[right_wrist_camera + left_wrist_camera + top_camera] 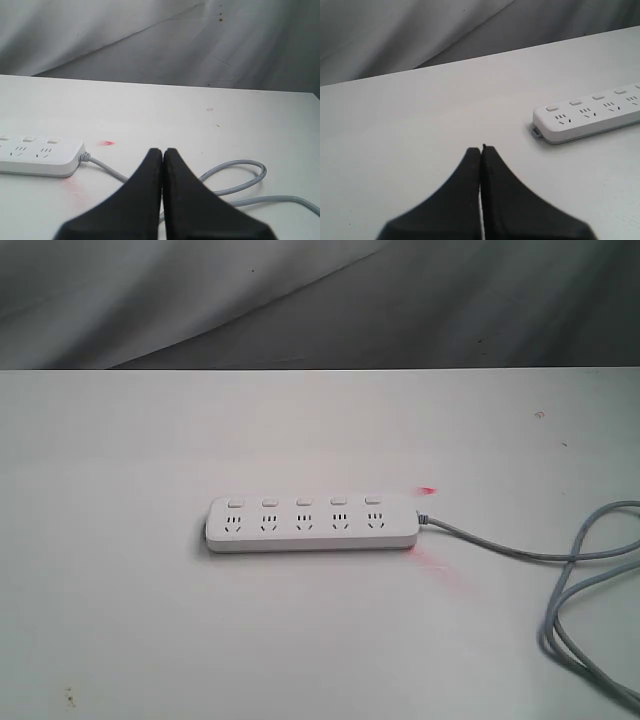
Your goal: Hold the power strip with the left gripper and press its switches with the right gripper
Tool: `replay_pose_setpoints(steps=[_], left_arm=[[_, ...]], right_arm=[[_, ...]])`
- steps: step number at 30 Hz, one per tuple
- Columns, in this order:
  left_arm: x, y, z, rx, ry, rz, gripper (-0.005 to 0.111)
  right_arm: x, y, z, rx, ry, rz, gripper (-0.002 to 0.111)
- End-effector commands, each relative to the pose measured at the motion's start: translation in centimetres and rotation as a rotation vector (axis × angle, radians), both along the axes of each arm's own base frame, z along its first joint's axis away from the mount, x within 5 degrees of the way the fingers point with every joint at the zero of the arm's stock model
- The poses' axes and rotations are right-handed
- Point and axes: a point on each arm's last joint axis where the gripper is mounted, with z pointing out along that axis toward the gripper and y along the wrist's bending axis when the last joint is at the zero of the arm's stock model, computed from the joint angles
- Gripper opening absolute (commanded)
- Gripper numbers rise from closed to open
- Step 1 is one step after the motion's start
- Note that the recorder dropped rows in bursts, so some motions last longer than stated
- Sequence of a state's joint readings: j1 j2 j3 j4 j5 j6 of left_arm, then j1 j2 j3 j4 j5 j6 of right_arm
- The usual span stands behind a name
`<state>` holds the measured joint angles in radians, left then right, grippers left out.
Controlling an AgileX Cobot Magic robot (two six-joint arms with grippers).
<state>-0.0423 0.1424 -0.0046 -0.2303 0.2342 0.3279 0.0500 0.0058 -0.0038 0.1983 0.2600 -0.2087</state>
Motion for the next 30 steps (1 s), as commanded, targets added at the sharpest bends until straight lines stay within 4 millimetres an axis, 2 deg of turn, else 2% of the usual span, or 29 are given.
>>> replay_pose_setpoints(steps=[1,10,17,19,23,24,27,30], left_arm=[[0.0,0.1,0.0,0.037,-0.023,0.005,0.0],[0.3,0.6,2.3,0.061,-0.276,0.054,0.0],[0.3,0.8,3.4,0.028,-0.397,0.083,0.0],[0.2,0.9,4.1,-0.1,-0.462,0.103,0.0],[-0.4,1.2,6.0,-0.645,-0.651,0.094,0.0],[-0.5,1.3,6.3,-0.703,-0.683,0.083,0.0],[-0.7,1.4,6.7,-0.705,-0.725,0.073,0.0],[-0.5,1.3,6.2,-0.826,-0.652,0.071,0.0]], right_arm=[[0.0,0.0,0.0,0.004,-0.011,-0.005,0.0],[0.0,0.0,0.0,0.004,-0.011,-0.005,0.0],[0.0,0.0,0.0,0.004,-0.011,-0.005,0.0],[0.0,0.0,0.0,0.004,-0.011,-0.005,0.0],[0.0,0.0,0.0,0.004,-0.011,-0.005,0.0],[0.0,0.0,0.0,0.004,-0.011,-0.005,0.0],[0.0,0.0,0.0,0.004,-0.011,-0.005,0.0],[0.0,0.0,0.0,0.004,-0.011,-0.005,0.0]])
